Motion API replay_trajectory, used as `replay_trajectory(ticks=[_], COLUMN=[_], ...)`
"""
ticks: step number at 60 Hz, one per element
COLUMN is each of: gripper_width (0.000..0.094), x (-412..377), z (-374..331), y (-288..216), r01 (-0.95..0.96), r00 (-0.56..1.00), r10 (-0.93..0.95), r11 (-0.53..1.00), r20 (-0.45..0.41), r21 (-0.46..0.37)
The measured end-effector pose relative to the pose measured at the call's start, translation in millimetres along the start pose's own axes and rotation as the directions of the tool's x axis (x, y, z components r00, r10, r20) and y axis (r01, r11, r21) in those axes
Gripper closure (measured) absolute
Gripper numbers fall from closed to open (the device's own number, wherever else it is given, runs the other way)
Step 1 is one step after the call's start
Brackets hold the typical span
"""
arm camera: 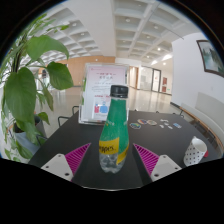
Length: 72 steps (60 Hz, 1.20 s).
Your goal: Pour water
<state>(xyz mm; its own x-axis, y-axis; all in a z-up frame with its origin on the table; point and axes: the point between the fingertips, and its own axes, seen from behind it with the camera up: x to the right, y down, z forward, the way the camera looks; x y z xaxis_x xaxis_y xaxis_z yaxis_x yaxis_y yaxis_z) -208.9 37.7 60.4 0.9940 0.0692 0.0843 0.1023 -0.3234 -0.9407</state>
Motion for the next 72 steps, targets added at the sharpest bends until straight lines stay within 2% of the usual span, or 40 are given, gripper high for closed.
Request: replay_trajectory(ticks=[3,8,11,24,28,37,40,45,48,51,58,64,66,67,72], gripper_width=[0.0117,0.0206,0.0378,0.0524,0.0543,0.0544,0.0544,0.0542,0.0544,0.0543,0.0545,0.0544,0.0545,0.0545,0.0542], x=[0,1,4,2,1,1,0,8,8,13,40,86,83,97,131], z=[14,27,31,29,22,-17,-34,-65,-80,-95,-119,-113,-133,-113,-97], y=[-2,-3,-6,-11,-22,-68,-93,-127,-146,-162,-192,-195,-198,-191,-176], r01=[-0.001,0.002,-0.005,-0.028,-0.028,-0.129,-0.211,-0.394,-0.526,-0.657,-0.877,-0.928,-0.927,-0.923,-0.880], r00=[1.000,1.000,1.000,1.000,0.999,0.987,0.968,0.890,0.803,0.675,0.260,-0.078,-0.162,-0.206,-0.400], r10=[0.001,-0.002,0.006,0.028,0.025,0.108,0.175,0.316,0.420,0.524,0.693,0.733,0.738,0.733,0.702], r11=[1.000,1.000,1.000,0.997,0.995,0.976,0.956,0.896,0.833,0.747,0.461,0.194,0.114,0.074,-0.115], r20=[-0.006,-0.014,-0.022,0.007,0.023,0.120,0.179,0.328,0.423,0.519,0.673,0.676,0.655,0.649,0.590], r21=[0.005,0.012,0.029,0.071,0.099,0.177,0.202,0.207,0.171,0.100,-0.136,-0.318,-0.357,-0.378,-0.460])
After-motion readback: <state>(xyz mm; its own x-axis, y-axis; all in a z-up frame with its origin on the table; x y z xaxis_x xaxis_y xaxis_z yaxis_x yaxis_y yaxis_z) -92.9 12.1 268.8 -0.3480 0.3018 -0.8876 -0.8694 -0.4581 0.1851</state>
